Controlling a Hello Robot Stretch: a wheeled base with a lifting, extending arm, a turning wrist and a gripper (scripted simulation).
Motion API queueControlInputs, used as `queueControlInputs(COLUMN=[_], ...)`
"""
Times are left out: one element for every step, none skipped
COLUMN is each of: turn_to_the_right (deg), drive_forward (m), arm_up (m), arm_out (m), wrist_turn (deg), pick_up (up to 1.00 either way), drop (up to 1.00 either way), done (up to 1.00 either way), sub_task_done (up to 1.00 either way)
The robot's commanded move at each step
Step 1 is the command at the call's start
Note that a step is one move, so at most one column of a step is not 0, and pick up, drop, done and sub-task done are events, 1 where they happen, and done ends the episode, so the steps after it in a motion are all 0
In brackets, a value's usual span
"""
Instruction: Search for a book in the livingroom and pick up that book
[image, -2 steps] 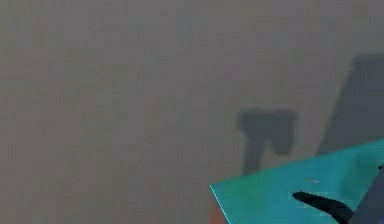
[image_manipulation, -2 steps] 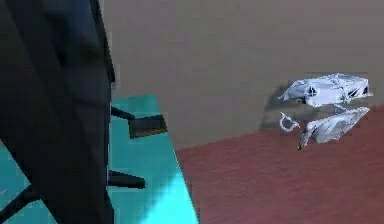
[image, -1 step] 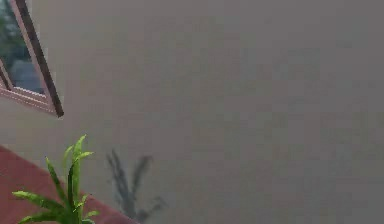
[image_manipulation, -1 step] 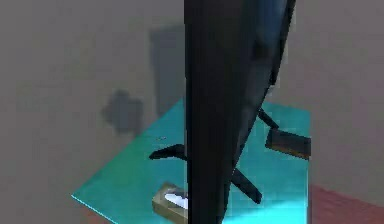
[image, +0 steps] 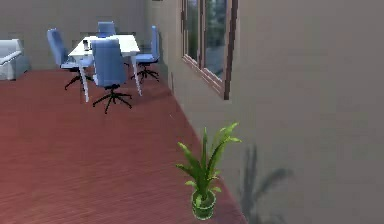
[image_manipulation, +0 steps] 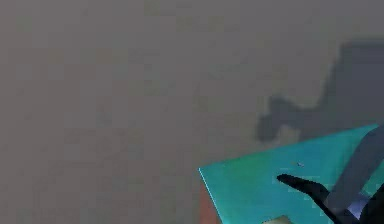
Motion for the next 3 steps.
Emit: queueControlInputs(turn_to_the_right=[-42.0,0.0,-45.0], drive_forward=[0.0,0.25,0.0], arm_up=[0.0,0.0,0.0], arm_out=[0.0,0.0,0.0], wrist_turn=[0.0,0.0,0.0], pick_up=[0.0,0.0,0.0], drop=[0.0,0.0,0.0], done=[0.0,0.0,0.0], sub_task_done=[0.0,0.0,0.0])
